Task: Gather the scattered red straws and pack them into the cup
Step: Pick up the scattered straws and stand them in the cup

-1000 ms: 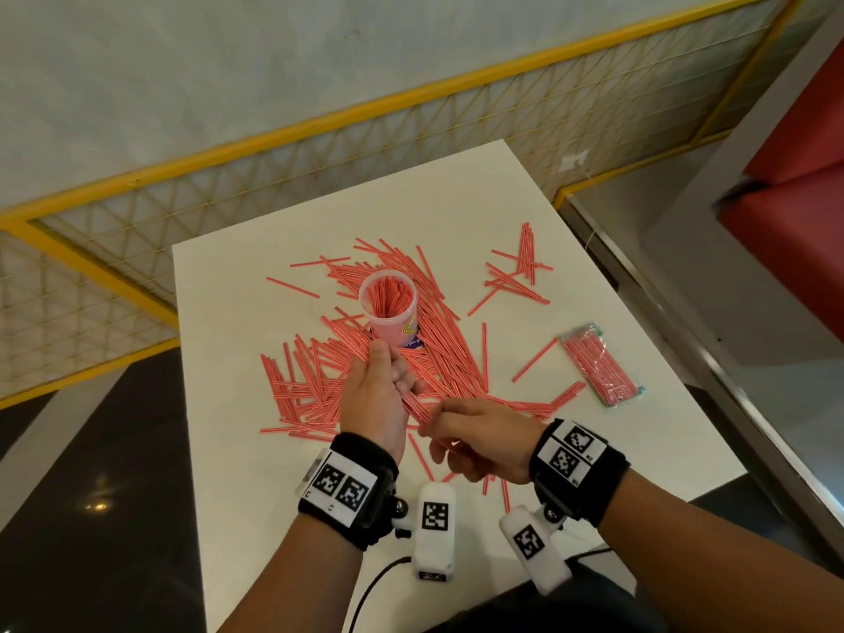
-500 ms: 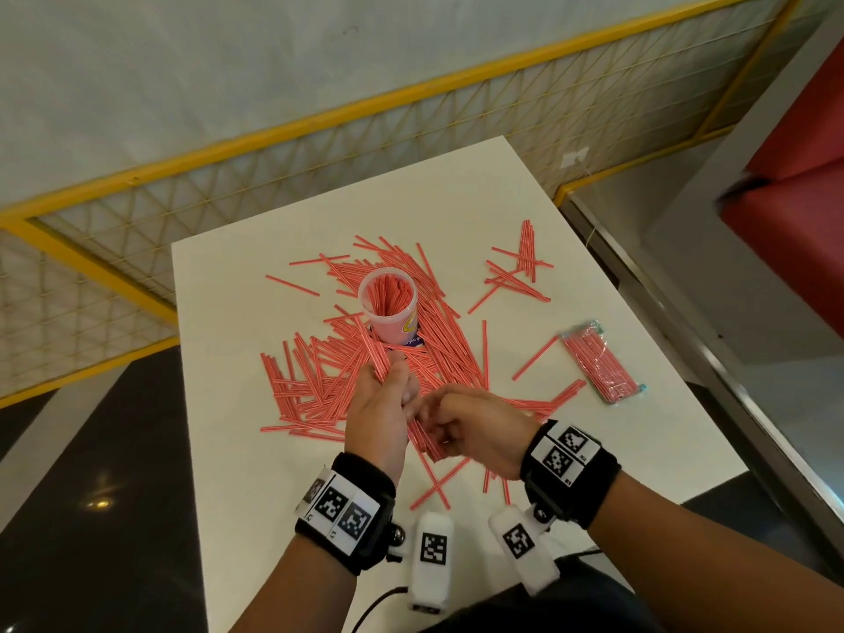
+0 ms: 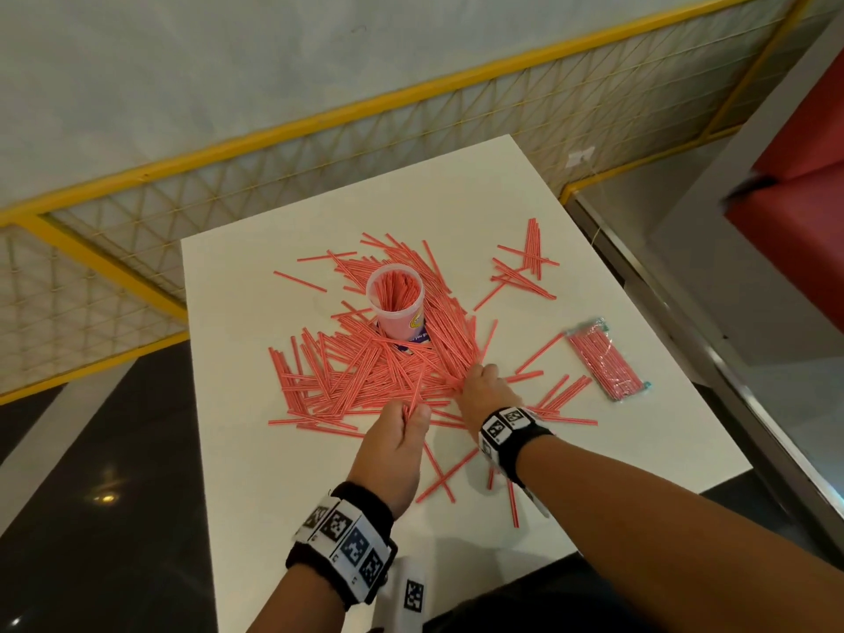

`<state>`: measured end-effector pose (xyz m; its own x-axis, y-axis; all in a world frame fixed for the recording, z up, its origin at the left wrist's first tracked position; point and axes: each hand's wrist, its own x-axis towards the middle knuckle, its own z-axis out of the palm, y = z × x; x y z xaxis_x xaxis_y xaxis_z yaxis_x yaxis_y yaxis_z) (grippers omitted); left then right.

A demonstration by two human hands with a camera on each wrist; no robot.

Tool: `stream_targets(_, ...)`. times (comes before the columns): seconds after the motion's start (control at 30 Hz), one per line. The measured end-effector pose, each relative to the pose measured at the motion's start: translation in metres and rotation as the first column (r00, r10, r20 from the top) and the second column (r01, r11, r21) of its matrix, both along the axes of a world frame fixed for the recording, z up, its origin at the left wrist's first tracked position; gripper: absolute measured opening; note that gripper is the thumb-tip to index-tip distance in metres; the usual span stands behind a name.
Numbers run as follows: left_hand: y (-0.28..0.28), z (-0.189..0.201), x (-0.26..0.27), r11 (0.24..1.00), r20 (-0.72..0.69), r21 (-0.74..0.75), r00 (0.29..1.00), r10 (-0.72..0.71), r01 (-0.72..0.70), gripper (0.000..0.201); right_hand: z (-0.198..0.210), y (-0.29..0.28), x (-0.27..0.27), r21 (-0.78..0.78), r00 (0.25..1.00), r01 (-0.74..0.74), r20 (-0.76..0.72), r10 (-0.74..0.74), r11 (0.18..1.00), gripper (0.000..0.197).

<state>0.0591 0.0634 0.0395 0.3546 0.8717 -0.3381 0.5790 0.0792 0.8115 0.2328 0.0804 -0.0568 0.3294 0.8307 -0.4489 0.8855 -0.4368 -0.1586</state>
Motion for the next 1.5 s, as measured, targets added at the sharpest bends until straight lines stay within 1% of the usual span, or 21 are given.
stream_targets(0.17, -0.002, -0.006, -0.011, 0.996, 0.01, -0.066, 0.998, 0.059, -0.058, 0.035, 0.001, 0.005, 0.0, -0.055, 1.0, 0.0, 0.003, 0.0, 0.999, 0.062)
stream_targets(0.3, 0.004, -0.014, -0.014, 0.968, 0.046, -0.187, 0.983, 0.18, -0.169, 0.034, 0.019, 0.0, 0.005, -0.139, 0.998, -0.045, -0.051, 0.038, 0.989, 0.065)
stream_targets(0.4, 0.012, -0.015, -0.008, 0.897, 0.115, -0.362, 0.943, 0.312, -0.253, 0.034, 0.041, -0.004, 0.014, -0.122, 0.992, -0.034, -0.127, 0.018, 0.992, 0.045)
stream_targets(0.47, 0.017, -0.013, -0.001, 0.866, 0.132, -0.421, 0.926, 0.353, -0.27, 0.032, 0.059, -0.007, 0.017, -0.02, 0.973, -0.023, -0.229, 0.018, 1.0, 0.025)
stream_targets(0.53, 0.022, -0.01, 0.008, 0.864, 0.127, -0.43, 0.93, 0.344, -0.261, 0.033, 0.081, -0.01, 0.016, 0.082, 0.905, 0.077, -0.425, -0.035, 0.994, 0.024)
stream_targets(0.6, 0.025, -0.005, 0.018, 0.875, 0.149, -0.426, 0.936, 0.318, -0.229, 0.04, 0.099, -0.013, 0.012, 0.137, 0.784, 0.177, -0.619, -0.055, 0.975, 0.029)
stream_targets(0.7, 0.029, 0.008, 0.036, 0.868, 0.27, -0.467, 0.907, 0.321, -0.168, 0.06, 0.123, -0.018, 0.006, 0.178, 0.628, 0.142, -0.776, 0.051, 0.974, 0.027)
stream_targets(0.73, 0.03, 0.012, 0.042, 0.858, 0.323, -0.494, 0.887, 0.33, -0.14, 0.064, 0.127, -0.018, 0.005, 0.217, 0.627, 0.084, -0.77, 0.118, 0.972, 0.025)
stream_targets(0.8, 0.035, 0.013, 0.05, 0.838, 0.325, -0.524, 0.872, 0.365, -0.156, 0.074, 0.13, -0.017, 0.004, 0.311, 0.665, -0.018, -0.706, 0.243, 0.95, 0.023)
stream_targets(0.9, 0.039, 0.015, 0.054, 0.834, 0.279, -0.499, 0.868, 0.411, -0.234, 0.094, 0.125, -0.017, 0.003, 0.35, 0.677, -0.023, -0.684, 0.273, 0.936, 0.019)
stream_targets(0.93, 0.039, 0.015, 0.055, 0.834, 0.284, -0.491, 0.859, 0.425, -0.251, 0.091, 0.125, -0.018, 0.003, 0.342, 0.663, 0.003, -0.704, 0.254, 0.94, 0.018)
stream_targets(1.0, 0.04, 0.02, 0.055, 0.857, 0.314, -0.411, 0.834, 0.453, -0.311, 0.063, 0.126, -0.022, 0.002, 0.286, 0.637, 0.066, -0.749, 0.18, 0.956, 0.024)
stream_targets(1.03, 0.04, 0.027, 0.055, 0.874, 0.316, -0.348, 0.836, 0.449, -0.339, 0.056, 0.128, -0.024, 0.002, 0.232, 0.634, 0.08, -0.762, 0.13, 0.969, 0.031)
stream_targets(1.07, 0.04, 0.034, 0.055, 0.89, 0.304, -0.275, 0.846, 0.438, -0.362, 0.058, 0.131, -0.025, 0.003, 0.154, 0.616, 0.082, -0.785, 0.071, 0.985, 0.035)
stream_targets(1.1, 0.04, 0.039, 0.054, 0.906, 0.293, -0.207, 0.861, 0.416, -0.368, 0.063, 0.134, -0.026, 0.003, 0.065, 0.555, 0.087, -0.832, 0.005, 0.994, 0.035)
stream_targets(1.17, 0.04, 0.046, 0.053, 0.929, 0.267, -0.116, 0.89, 0.371, -0.352, 0.067, 0.139, -0.027, 0.005, -0.064, 0.38, 0.073, -0.921, -0.087, 0.995, 0.027)
stream_targets(1.2, 0.039, 0.052, 0.052, 0.936, 0.265, -0.103, 0.897, 0.353, -0.338, 0.068, 0.141, -0.027, 0.006, -0.068, 0.342, 0.041, -0.936, -0.078, 0.997, 0.021)
stream_targets(1.3, 0.035, 0.063, 0.054, 0.946, 0.289, -0.1, 0.9, 0.325, -0.31, 0.064, 0.147, -0.025, 0.005, -0.012, 0.366, -0.024, -0.931, -0.003, 1.0, 0.008)
stream_targets(1.4, 0.03, 0.069, 0.055, 0.943, 0.299, -0.061, 0.896, 0.329, -0.326, 0.066, 0.146, -0.018, 0.001, -0.01, 0.414, 0.044, -0.91, -0.028, 0.999, 0.006)
stream_targets(1.47, 0.029, 0.065, 0.055, 0.941, 0.302, -0.013, 0.896, 0.326, -0.338, 0.074, 0.143, -0.012, -0.002, -0.036, 0.427, 0.053, -0.903, -0.055, 0.998, 0.019)
stream_targets(1.5, 0.03, 0.063, 0.055, 0.939, 0.327, 0.008, 0.889, 0.322, -0.343, 0.07, 0.142, -0.01, -0.005, -0.061, 0.421, 0.045, -0.904, -0.074, 0.997, 0.023)
